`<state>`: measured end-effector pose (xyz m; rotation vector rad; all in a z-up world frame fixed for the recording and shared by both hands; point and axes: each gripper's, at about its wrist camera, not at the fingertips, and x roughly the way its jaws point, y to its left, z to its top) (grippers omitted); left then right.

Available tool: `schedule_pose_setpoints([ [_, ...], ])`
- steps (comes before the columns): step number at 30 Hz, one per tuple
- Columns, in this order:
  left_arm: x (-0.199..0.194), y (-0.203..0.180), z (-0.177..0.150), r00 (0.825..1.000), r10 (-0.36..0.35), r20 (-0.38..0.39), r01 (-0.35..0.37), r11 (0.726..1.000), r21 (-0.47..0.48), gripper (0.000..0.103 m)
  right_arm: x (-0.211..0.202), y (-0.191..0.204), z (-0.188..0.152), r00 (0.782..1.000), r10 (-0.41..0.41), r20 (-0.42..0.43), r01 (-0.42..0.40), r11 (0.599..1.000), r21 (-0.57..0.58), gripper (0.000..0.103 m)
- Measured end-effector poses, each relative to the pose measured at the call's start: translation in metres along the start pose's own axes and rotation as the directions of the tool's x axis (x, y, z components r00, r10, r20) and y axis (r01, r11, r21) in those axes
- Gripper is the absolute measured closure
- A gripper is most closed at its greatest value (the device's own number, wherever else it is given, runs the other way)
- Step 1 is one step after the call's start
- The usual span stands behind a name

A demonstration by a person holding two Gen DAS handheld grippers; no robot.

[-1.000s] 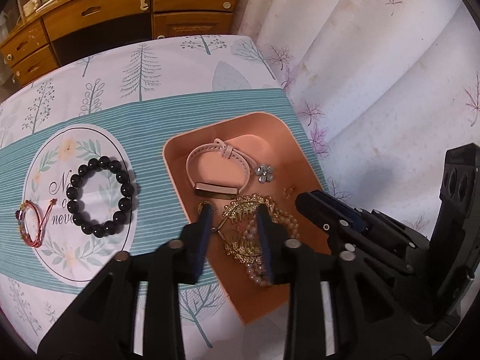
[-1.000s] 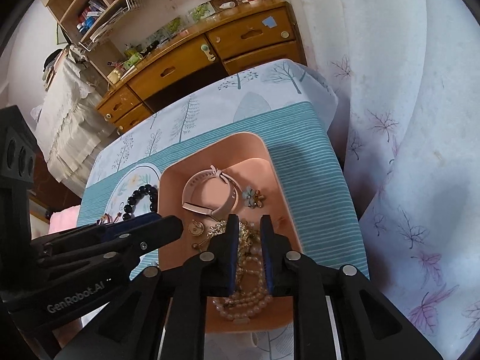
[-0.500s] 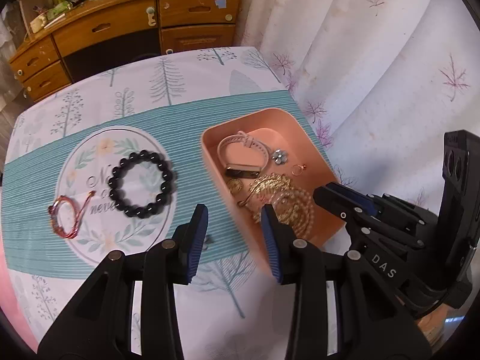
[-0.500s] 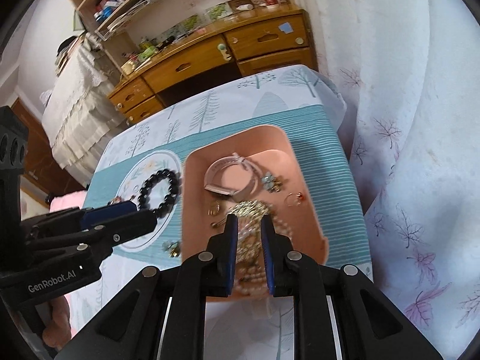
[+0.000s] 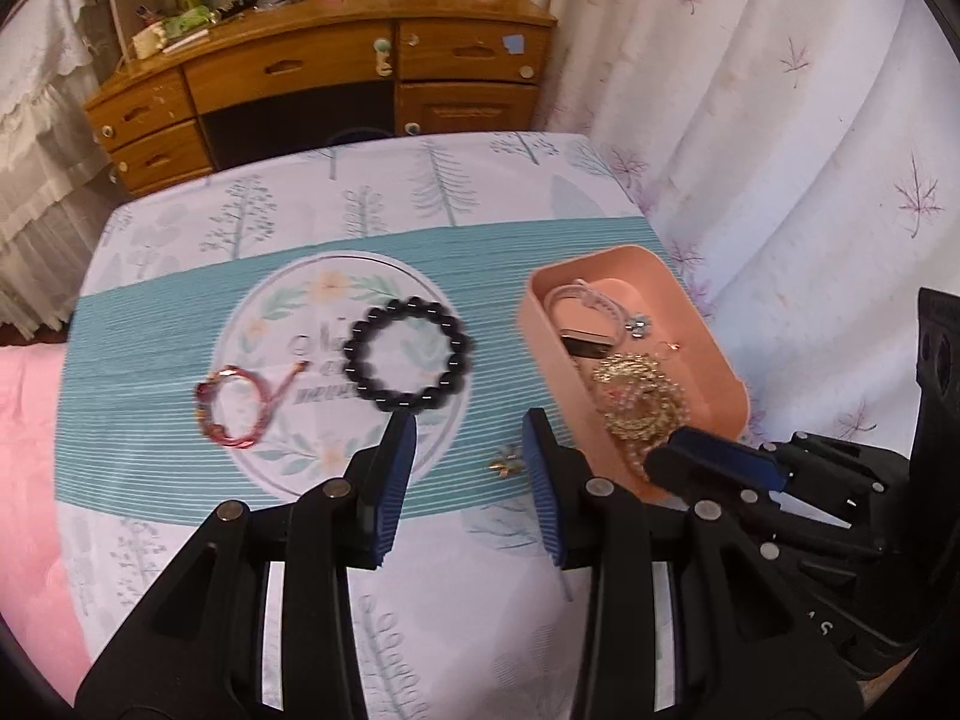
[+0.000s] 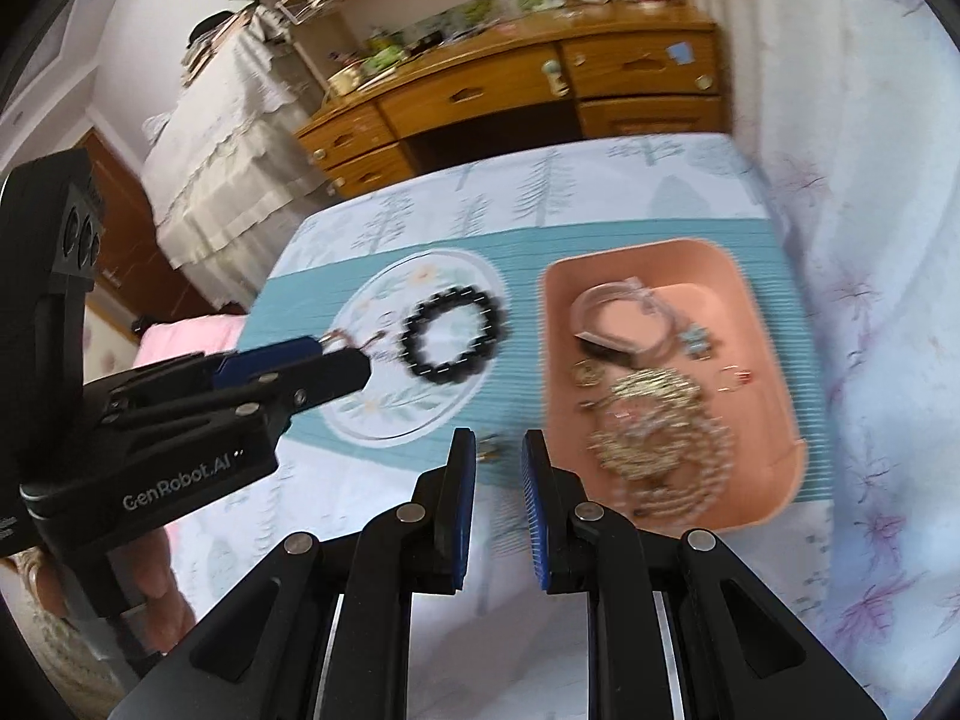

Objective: Organize jewelry
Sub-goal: 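Withdraw both tools toward the gold flower brooch and black bead bracelet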

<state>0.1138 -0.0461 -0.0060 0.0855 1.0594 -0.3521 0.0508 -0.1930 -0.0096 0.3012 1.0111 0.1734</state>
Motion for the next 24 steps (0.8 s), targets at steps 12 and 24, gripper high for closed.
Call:
schedule_pose_setpoints([
  [12,-0.009,0.048,-0.014,0.998,0.032,-0.058,-0.034,0.999,-0.029,0.069,0.047,0.030,0.008,0.987,0.004,-0.161,0.011,0.996,0.091,0.064],
  [24,0.005,0.086,-0.025,0.997,-0.022,-0.070,0.017,0.997,-0.081,0.069,0.103,0.033,0.007,0.953,-0.134,-0.273,0.178,0.973,0.146,0.064],
])
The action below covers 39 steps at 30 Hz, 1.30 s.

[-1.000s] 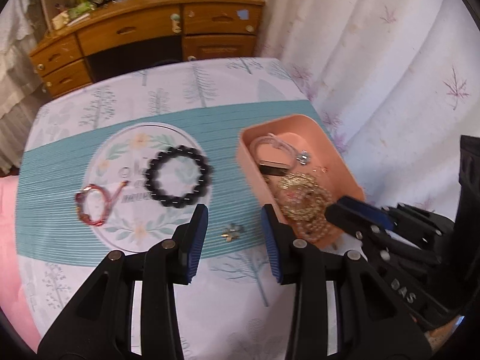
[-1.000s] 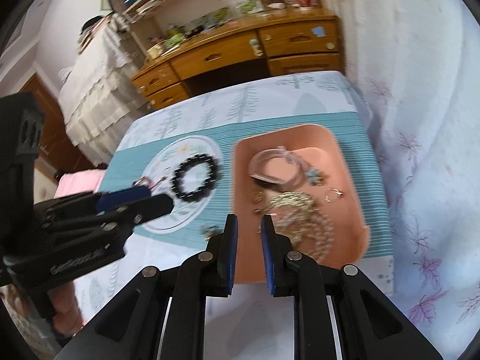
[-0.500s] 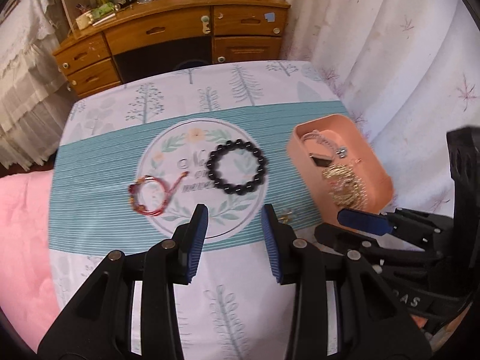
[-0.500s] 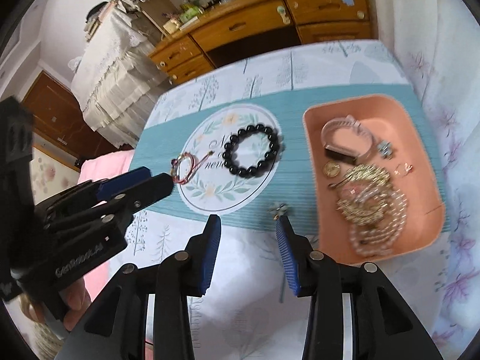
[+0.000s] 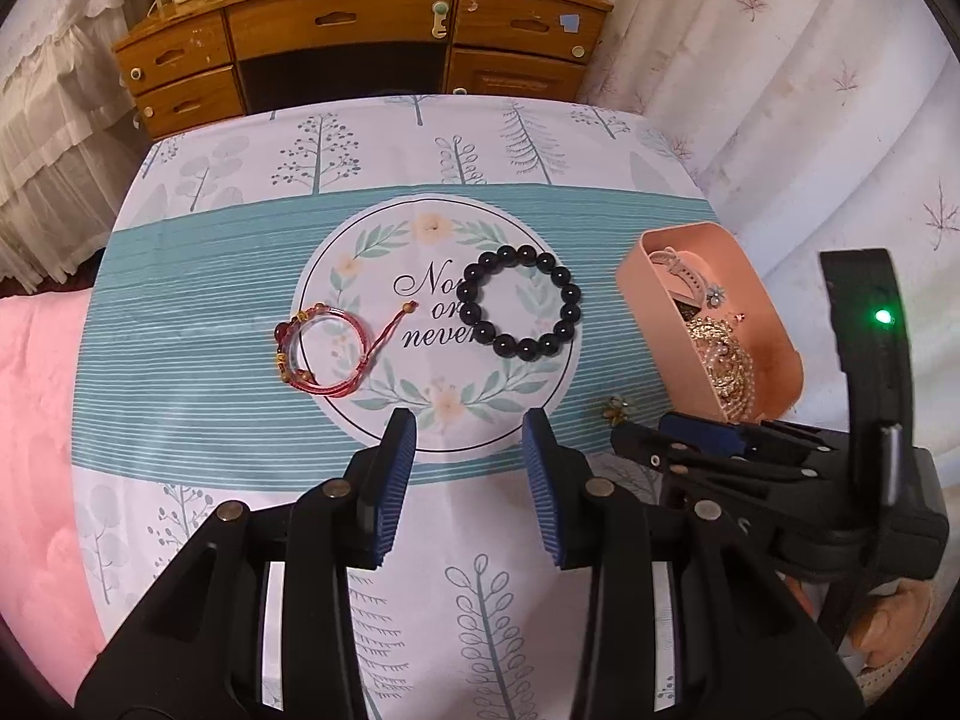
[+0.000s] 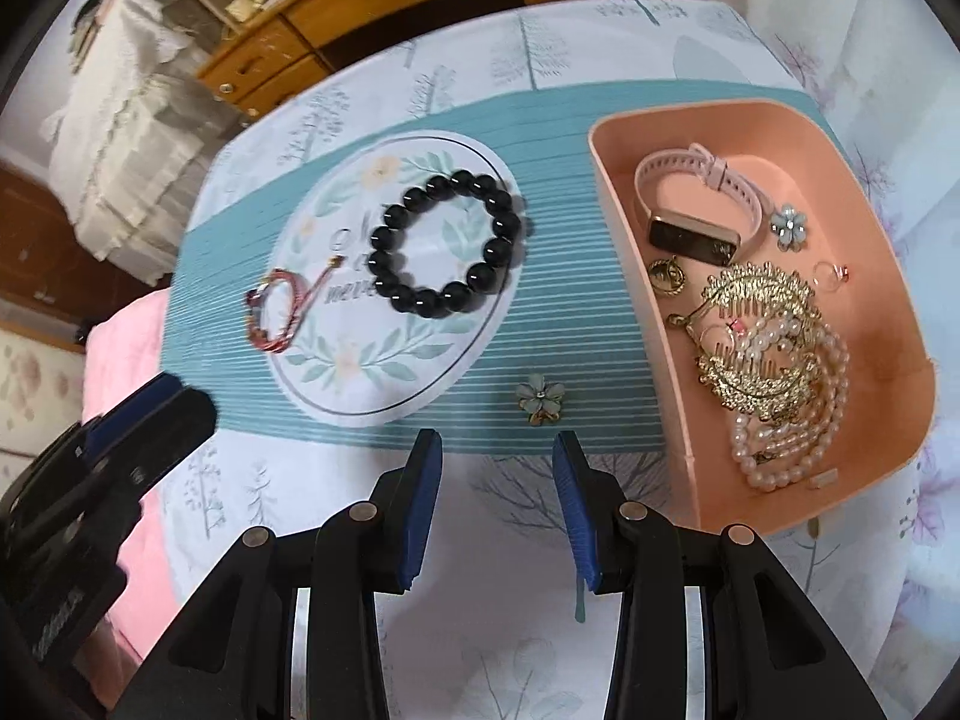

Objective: Organize jewelry
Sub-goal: 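Withdraw both tools toward the gold flower brooch and black bead bracelet, then grasp the gold flower brooch with the right tool while the left tool grasps the black bead bracelet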

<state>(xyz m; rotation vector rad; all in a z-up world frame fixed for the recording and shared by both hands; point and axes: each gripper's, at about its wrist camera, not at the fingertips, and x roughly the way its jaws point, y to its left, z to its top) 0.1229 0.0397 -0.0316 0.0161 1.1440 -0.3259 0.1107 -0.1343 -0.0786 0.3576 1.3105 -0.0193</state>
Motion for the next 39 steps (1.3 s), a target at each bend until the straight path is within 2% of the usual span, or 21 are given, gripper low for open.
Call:
schedule_pose_setpoints([
  [12,0.028,0.017,0.015,0.997,-0.076,-0.011,0.076,0.996,-0.042,0.069,0.041,0.006,0.018,0.995,-0.102,-0.016,0.103,0.993,0.064,0.064],
  [16,0.040,0.021,0.024,0.995,-0.100,-0.016,0.099,0.993,-0.065,0.069,0.048,0.011,0.021,0.991,-0.130,0.005,0.130,0.990,0.045,0.070],
  [19,0.051,0.023,0.032,0.994,-0.110,-0.023,0.108,0.991,-0.081,0.069,0.048,0.011,0.021,0.989,-0.144,0.025,0.143,0.989,0.033,0.082],
  [20,0.057,0.022,0.036,0.993,-0.118,-0.029,0.115,0.990,-0.088,0.069,0.048,0.011,0.022,0.988,-0.149,0.031,0.148,0.989,0.021,0.083],
  [28,0.093,0.009,0.056,0.989,-0.128,-0.076,0.121,0.989,-0.087,0.070,0.038,0.004,0.014,0.993,-0.092,0.068,0.094,0.995,-0.018,0.083],
  [35,0.120,-0.009,0.065,0.992,-0.056,-0.110,0.052,0.998,-0.039,0.070,0.011,-0.005,0.005,0.992,-0.028,0.119,0.034,0.998,-0.054,0.083],
  [39,0.132,-0.009,0.066,0.992,-0.014,-0.128,0.008,0.999,-0.047,0.070,-0.002,-0.009,0.000,0.990,0.004,0.138,0.007,0.997,-0.081,0.083],
])
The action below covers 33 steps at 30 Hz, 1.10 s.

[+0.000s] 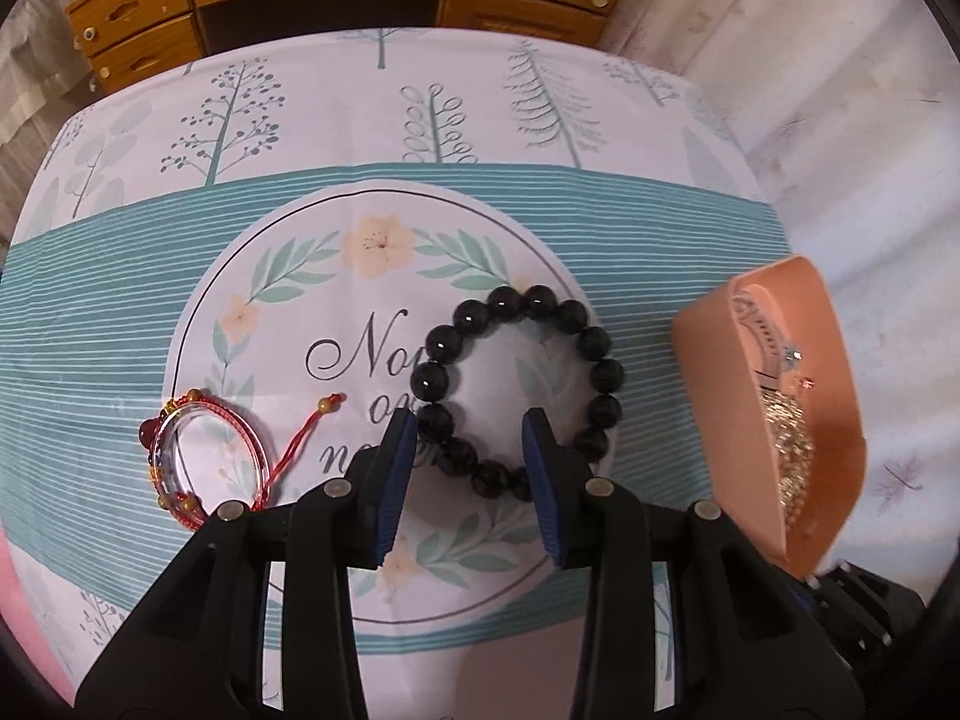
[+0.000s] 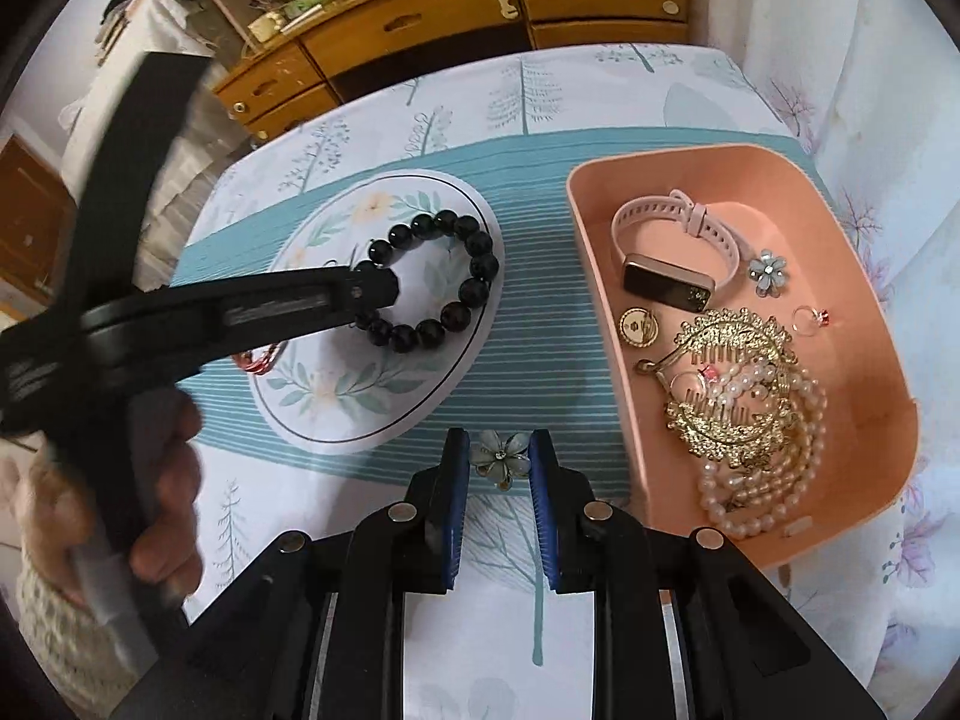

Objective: Organize jewelry
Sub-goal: 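Grasp the gold flower brooch with the right tool while the left tool grasps the black bead bracelet, then carry the brooch and bead bracelet into the pink tray and open both tools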

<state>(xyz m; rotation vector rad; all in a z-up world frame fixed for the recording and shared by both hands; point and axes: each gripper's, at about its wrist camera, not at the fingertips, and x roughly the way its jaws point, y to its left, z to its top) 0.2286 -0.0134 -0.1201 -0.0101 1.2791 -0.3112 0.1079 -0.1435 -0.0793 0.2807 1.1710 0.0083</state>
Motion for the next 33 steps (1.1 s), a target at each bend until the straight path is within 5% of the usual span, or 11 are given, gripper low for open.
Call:
schedule_pose_setpoints([
  [9,0.018,-0.009,0.009,0.997,0.076,-0.017,-0.076,0.997,0.013,0.072,-0.014,-0.012,-0.007,0.999,0.051,0.013,-0.051,0.999,-0.014,0.083],
  [13,0.021,-0.015,0.010,0.987,0.156,-0.023,-0.155,0.987,0.046,0.086,-0.016,-0.019,-0.010,0.997,0.073,0.006,-0.073,0.997,-0.012,0.083],
  [20,0.019,-0.015,0.008,0.988,0.155,-0.027,-0.154,0.988,0.031,0.091,-0.023,-0.025,-0.010,0.994,0.103,0.026,-0.102,0.995,-0.012,0.083],
  [33,-0.095,-0.043,-0.003,0.980,0.081,0.181,-0.091,0.995,0.047,0.091,-0.084,-0.039,-0.015,0.978,0.105,0.181,-0.102,0.994,-0.026,0.083],
])
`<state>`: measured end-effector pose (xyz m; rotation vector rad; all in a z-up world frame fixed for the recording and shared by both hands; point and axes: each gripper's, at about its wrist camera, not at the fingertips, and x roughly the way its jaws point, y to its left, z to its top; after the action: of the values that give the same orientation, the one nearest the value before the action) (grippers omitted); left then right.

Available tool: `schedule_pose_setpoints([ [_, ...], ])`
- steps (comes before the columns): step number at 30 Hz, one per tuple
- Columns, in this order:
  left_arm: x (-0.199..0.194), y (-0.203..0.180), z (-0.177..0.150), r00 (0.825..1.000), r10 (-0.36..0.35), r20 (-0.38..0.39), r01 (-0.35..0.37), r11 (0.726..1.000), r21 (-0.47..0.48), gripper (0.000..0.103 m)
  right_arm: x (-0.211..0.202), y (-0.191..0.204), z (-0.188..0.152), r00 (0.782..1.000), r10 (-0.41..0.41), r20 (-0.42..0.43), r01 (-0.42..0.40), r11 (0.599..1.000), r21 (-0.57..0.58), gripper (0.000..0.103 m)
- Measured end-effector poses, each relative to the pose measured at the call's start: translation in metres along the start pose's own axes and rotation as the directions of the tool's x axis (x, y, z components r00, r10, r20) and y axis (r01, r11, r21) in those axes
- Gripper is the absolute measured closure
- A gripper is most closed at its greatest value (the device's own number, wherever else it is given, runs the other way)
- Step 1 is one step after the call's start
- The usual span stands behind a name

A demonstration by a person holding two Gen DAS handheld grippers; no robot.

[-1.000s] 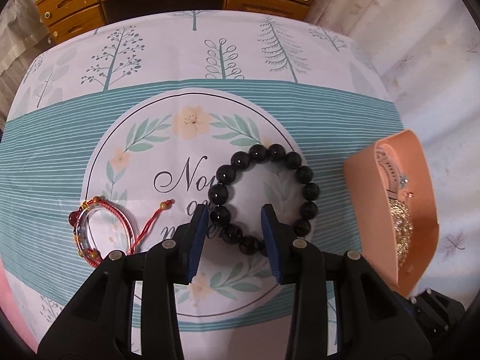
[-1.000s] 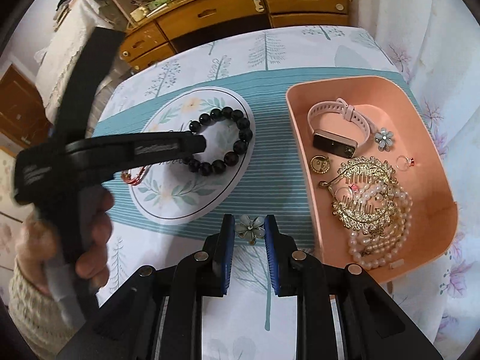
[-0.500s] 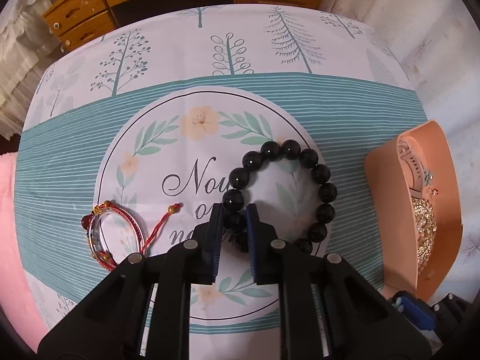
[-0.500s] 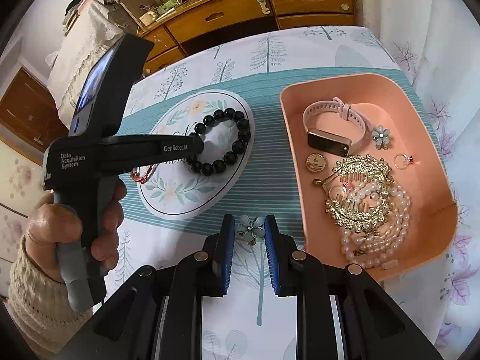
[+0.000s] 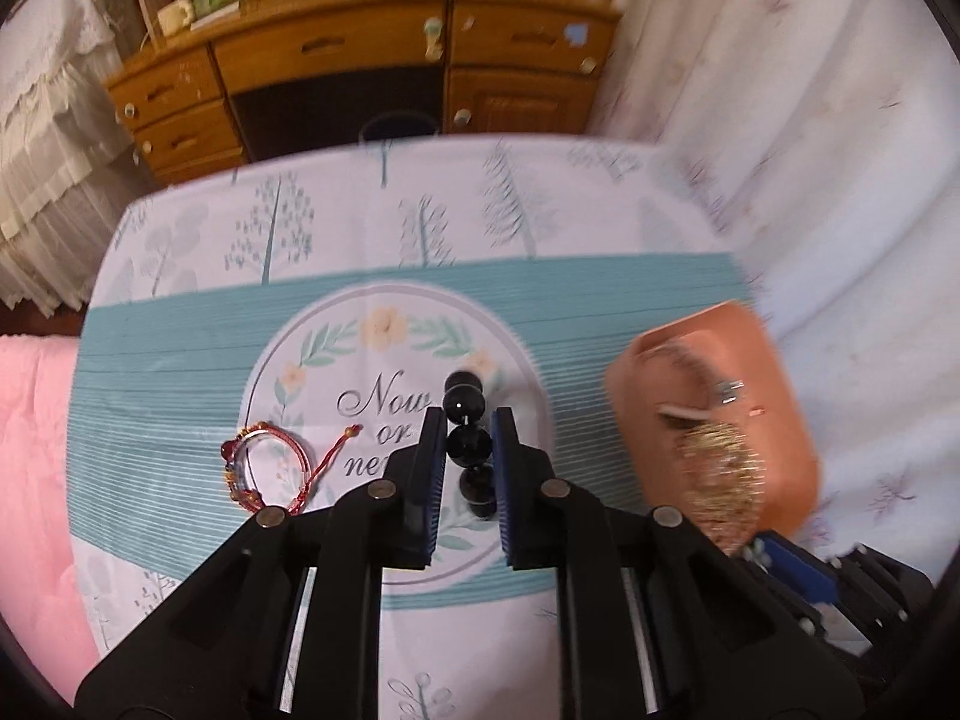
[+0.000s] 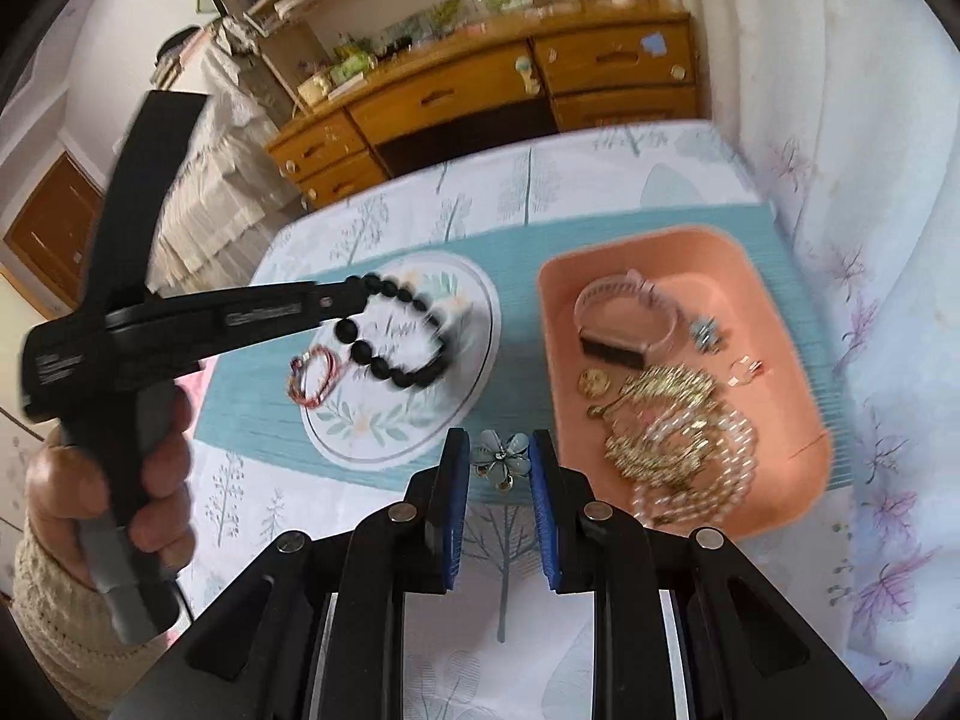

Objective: Organize jewelry
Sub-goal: 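Carry the brooch and bead bracelet into the pink tray and open both tools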

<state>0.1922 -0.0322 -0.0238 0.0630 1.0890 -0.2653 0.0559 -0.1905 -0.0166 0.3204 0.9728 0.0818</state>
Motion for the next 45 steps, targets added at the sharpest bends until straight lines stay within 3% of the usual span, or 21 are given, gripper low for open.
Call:
schedule_pose_setpoints([
  [9,-0.086,-0.053,0.008,0.990,-0.058,0.126,0.050,0.997,0.067,0.091,-0.062,-0.024,0.013,0.988,-0.055,0.146,0.053,0.998,0.022,0.083],
  [17,-0.114,-0.121,0.010,0.981,-0.120,0.150,0.094,0.981,0.169,0.091,-0.123,-0.061,0.052,0.962,-0.113,0.250,0.097,0.992,0.076,0.083],
  [23,-0.090,-0.157,0.002,0.985,-0.149,0.089,0.127,0.968,0.217,0.091,-0.111,-0.080,0.070,0.978,-0.121,0.171,0.115,0.992,0.043,0.083],
  [32,-0.028,-0.185,-0.026,0.988,-0.150,-0.047,0.157,0.950,0.269,0.091,-0.041,-0.112,0.045,0.993,-0.120,0.014,0.119,0.992,0.036,0.083],
  [45,-0.004,-0.170,0.003,0.997,-0.081,0.017,0.075,0.974,0.212,0.091,0.024,-0.120,0.014,0.991,-0.098,-0.089,0.095,0.995,-0.036,0.083],
])
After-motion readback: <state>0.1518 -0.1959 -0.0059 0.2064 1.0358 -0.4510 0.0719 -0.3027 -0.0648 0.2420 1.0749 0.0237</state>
